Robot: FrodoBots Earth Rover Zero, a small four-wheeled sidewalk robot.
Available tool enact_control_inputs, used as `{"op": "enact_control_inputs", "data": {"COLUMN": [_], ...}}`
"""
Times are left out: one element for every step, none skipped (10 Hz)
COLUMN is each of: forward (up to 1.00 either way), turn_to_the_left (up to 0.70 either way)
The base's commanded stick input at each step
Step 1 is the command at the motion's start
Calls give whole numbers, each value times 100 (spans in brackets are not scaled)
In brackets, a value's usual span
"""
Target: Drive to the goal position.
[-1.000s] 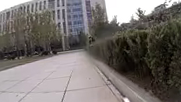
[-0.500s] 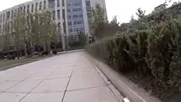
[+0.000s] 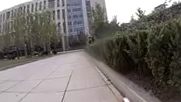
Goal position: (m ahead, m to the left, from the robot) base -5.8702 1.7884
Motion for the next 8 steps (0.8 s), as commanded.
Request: {"op": "enact_control_inputs", "data": {"forward": [1, 3, 1, 2, 4, 2, 2, 1], "turn_to_the_left": [0, 0, 0, 0, 0, 0, 0, 0]}}
